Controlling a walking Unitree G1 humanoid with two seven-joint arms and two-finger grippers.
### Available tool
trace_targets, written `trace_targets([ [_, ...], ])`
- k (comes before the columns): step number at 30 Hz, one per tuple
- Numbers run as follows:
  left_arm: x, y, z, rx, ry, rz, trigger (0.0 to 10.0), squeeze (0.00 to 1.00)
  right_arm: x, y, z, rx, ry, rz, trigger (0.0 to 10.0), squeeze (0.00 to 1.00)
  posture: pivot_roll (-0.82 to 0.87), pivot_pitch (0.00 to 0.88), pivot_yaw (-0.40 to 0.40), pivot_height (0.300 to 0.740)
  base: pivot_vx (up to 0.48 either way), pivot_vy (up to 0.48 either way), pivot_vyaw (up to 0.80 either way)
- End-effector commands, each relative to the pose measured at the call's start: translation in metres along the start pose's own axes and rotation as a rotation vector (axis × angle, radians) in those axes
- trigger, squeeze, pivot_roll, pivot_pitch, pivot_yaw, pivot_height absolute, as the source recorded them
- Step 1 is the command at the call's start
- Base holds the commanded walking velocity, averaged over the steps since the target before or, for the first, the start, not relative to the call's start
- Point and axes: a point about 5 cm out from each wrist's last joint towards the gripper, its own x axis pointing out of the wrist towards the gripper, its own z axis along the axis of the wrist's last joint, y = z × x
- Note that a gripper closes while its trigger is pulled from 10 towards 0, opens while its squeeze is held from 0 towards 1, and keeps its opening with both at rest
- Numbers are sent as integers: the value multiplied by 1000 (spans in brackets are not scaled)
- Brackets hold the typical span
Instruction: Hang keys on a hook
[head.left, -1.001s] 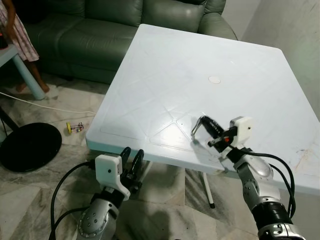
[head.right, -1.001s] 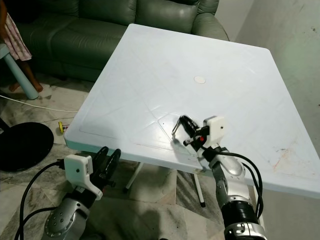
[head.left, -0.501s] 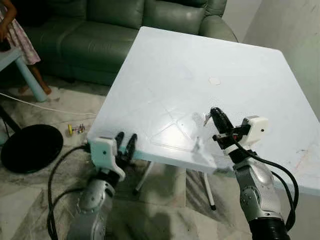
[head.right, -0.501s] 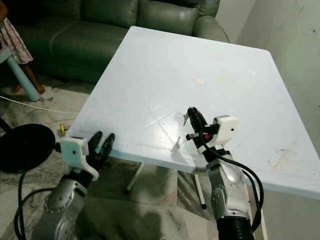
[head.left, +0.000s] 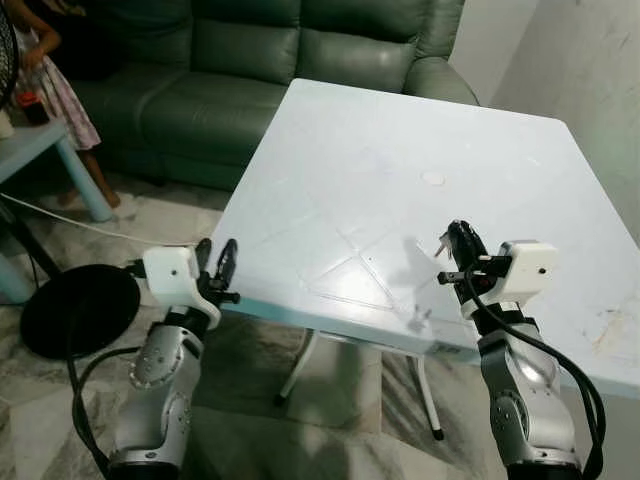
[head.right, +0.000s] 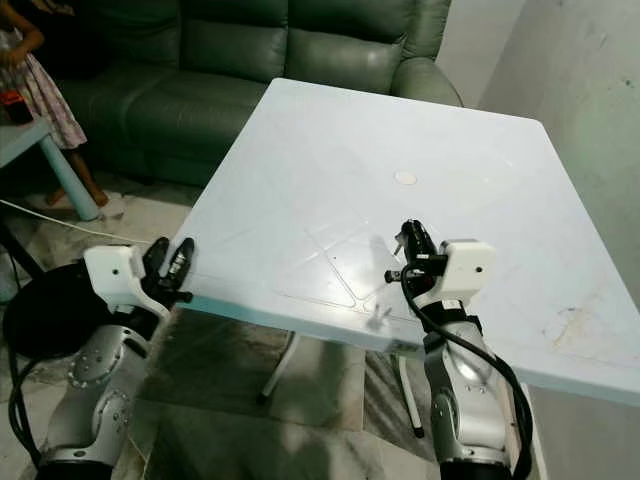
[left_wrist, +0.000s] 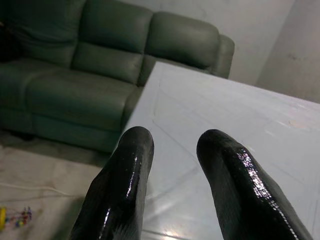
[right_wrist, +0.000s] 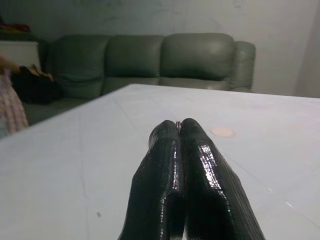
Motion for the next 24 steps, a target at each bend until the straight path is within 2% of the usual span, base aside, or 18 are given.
trace_targets([
  [1,3,-1,0,3,4,-10,10000,0,-5,-3,-2,-27,2,-18,10000,0,95,9,-53,740,0,0,0],
  [7,7,0,3,32,-10,-13,10000,0,-14,-9,-18,-48,57,-71,10000,0,105,1,-44,740,0,0,0],
  [13,2,-2,-6,11,6,-35,10000,0,-16,-1,-30,-51,86,-74,10000,0,114,0,-44,740,0,0,0],
  [22,7,-1,-10,8,25,-25,10000,0,-10,2,-34,-76,121,-65,10000,0,92,0,-35,740,0,0,0],
  [24,10,-3,-10,7,25,-24,10000,0,-9,1,-33,-92,128,-69,10000,0,90,0,-35,740,0,0,-606],
])
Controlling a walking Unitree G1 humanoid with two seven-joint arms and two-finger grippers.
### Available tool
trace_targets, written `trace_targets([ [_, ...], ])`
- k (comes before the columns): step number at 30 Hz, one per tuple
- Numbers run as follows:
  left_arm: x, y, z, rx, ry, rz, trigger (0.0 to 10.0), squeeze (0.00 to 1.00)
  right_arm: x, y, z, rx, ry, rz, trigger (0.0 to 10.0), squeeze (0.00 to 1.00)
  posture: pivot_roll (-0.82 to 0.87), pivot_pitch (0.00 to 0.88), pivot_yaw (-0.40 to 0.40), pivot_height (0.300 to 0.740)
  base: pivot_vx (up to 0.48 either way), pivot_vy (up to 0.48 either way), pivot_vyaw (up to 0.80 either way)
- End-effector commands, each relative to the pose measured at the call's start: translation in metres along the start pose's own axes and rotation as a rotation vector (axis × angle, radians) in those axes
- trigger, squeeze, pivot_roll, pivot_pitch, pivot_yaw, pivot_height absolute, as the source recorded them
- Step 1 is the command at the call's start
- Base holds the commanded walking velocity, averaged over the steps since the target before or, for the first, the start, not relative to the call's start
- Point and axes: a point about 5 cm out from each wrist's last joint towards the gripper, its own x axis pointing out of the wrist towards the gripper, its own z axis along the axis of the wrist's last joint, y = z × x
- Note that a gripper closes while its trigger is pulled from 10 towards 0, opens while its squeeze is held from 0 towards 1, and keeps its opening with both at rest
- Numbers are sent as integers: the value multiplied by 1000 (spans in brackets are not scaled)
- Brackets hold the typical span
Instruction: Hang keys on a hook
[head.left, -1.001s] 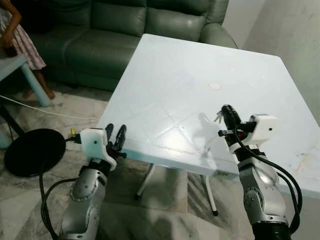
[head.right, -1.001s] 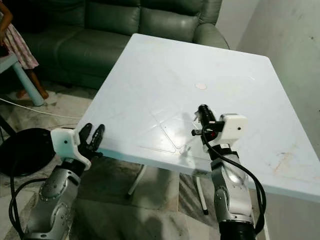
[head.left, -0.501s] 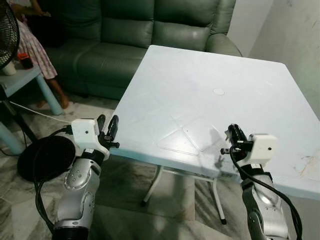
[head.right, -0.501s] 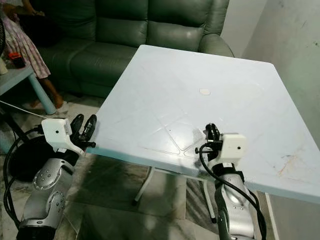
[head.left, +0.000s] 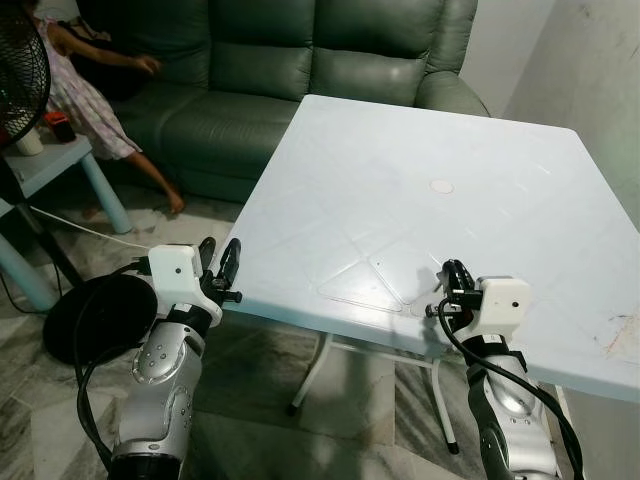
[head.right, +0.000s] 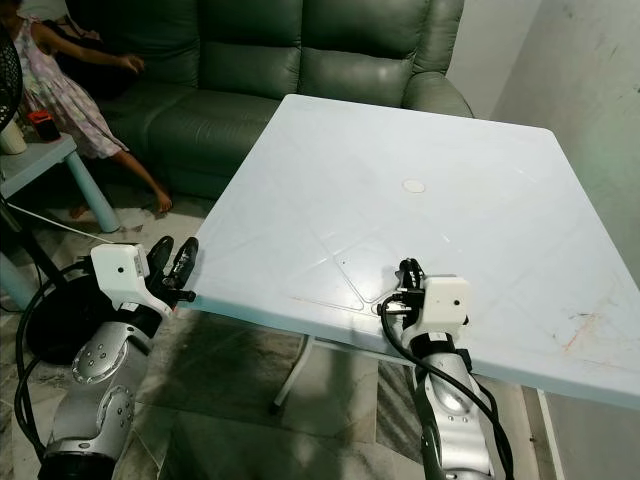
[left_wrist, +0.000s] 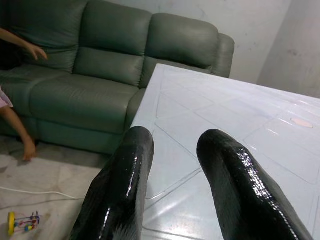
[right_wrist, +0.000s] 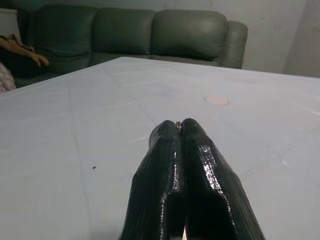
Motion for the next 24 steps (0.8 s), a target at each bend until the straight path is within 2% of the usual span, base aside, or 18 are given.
trace_targets([
  [1,6,-4,2,3,-11,-11,10000,0,3,-4,-3,-12,25,-18,10000,0,84,0,-34,740,0,0,-738],
  [11,16,-5,2,-27,-20,-6,10000,0,11,-6,8,-44,-3,-28,10000,0,61,0,-36,740,0,0,-784],
  [24,19,-5,-2,-27,-20,3,10000,0,12,-4,8,-59,0,-14,10000,0,67,0,-48,740,0,0,-786],
])
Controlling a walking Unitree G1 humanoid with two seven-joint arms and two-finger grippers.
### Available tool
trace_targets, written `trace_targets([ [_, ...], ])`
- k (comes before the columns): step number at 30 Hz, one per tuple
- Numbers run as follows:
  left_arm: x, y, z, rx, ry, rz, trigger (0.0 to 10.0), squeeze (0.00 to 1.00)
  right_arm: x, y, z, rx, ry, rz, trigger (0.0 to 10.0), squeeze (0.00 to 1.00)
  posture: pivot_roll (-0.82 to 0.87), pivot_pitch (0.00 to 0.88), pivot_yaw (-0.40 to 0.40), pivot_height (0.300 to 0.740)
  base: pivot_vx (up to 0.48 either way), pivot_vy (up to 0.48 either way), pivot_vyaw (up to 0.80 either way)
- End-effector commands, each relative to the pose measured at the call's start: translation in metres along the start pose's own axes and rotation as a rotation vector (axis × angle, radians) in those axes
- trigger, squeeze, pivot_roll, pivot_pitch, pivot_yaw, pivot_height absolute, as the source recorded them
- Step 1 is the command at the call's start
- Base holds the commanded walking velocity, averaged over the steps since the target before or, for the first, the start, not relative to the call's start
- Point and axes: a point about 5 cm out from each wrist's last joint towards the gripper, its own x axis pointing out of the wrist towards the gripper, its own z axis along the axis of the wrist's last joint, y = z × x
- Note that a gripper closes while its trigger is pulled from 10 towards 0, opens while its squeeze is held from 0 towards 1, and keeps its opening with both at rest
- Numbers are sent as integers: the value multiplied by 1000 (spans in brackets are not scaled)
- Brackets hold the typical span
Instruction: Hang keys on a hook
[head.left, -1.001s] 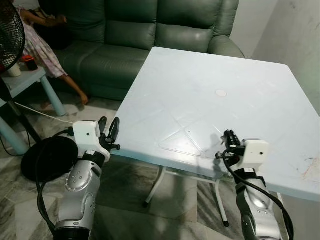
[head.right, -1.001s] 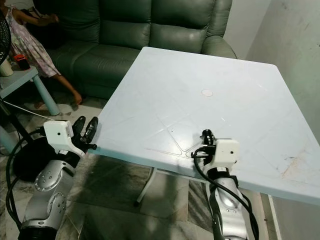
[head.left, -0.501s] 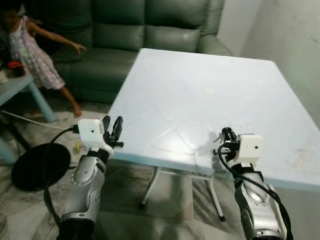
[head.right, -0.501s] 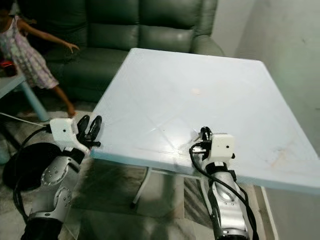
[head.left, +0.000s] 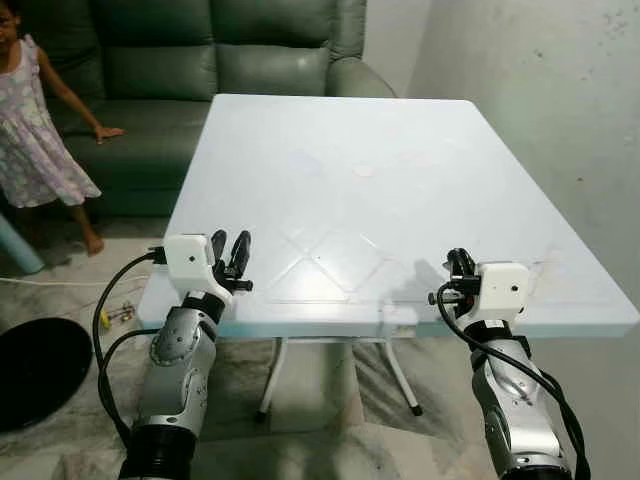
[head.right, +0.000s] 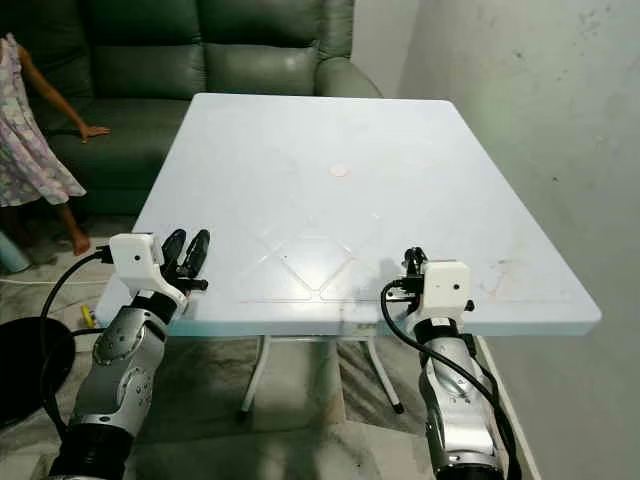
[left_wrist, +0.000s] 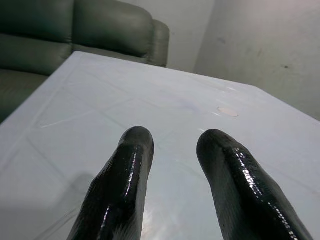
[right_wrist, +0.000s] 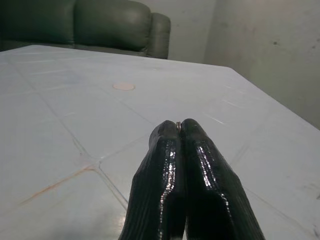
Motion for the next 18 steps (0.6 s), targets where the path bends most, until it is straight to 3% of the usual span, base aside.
trace_targets([
  [1,1,1,0,-3,-2,7,10000,0,3,0,4,-7,-7,8,10000,0,67,0,-48,740,0,0,-788],
  [15,1,3,-2,-2,8,7,10000,0,4,6,2,-1,-4,25,10000,0,81,0,-50,740,0,0,-788],
  [18,1,4,-4,-5,16,10,10000,0,4,8,2,0,-3,31,10000,0,82,0,-51,740,0,480,-785],
])
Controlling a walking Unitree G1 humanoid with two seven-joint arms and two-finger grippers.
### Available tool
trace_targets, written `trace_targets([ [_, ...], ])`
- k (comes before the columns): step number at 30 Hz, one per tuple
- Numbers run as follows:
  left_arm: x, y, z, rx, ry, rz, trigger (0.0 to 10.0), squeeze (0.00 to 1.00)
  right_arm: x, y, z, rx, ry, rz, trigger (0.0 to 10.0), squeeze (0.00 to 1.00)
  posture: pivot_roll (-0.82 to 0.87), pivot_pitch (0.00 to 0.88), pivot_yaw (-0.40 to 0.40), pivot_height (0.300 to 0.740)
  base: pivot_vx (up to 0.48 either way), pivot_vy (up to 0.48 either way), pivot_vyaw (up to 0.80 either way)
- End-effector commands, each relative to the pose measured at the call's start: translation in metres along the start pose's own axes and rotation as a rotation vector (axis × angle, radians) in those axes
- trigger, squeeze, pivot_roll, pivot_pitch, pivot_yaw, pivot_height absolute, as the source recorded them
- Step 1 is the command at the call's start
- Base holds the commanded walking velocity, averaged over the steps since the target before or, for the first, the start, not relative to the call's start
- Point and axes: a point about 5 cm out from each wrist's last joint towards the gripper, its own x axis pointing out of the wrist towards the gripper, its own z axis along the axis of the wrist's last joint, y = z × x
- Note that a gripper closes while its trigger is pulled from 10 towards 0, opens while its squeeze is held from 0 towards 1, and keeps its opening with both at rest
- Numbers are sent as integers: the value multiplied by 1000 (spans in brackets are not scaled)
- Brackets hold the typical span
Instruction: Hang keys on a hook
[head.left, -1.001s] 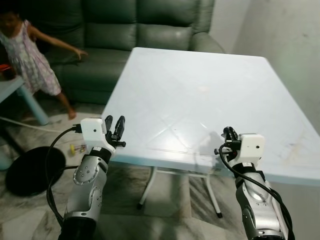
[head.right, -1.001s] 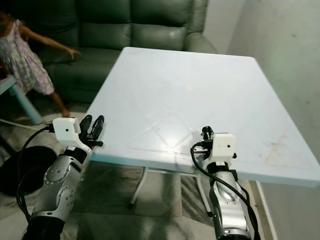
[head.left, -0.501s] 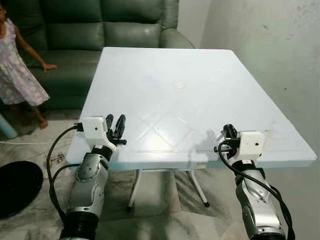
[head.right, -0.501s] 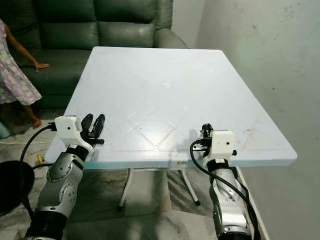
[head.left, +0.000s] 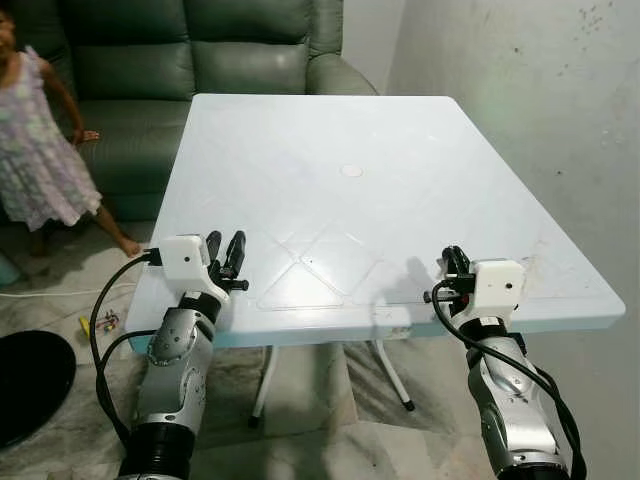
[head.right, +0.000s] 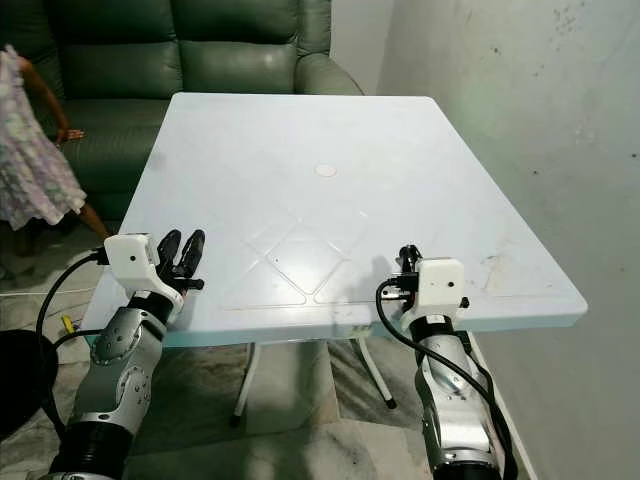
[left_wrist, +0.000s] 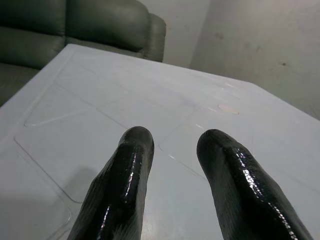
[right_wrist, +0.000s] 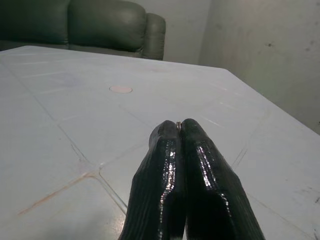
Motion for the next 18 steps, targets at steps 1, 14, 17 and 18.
trace_targets([
  [1,3,-1,2,2,-4,-8,10000,0,2,3,0,-2,4,15,10000,0,82,0,-51,740,0,480,-788],
  [14,3,-2,-3,1,28,6,10000,0,1,5,-1,-4,8,30,10000,0,83,0,-58,740,0,0,-785],
  [17,4,-2,-4,-5,32,5,10000,0,0,5,-1,-3,12,33,10000,0,82,0,-58,740,0,0,-783],
  [18,4,-2,-4,-7,32,4,10000,0,0,5,-2,-3,13,33,10000,0,82,0,-58,740,0,0,-788],
])
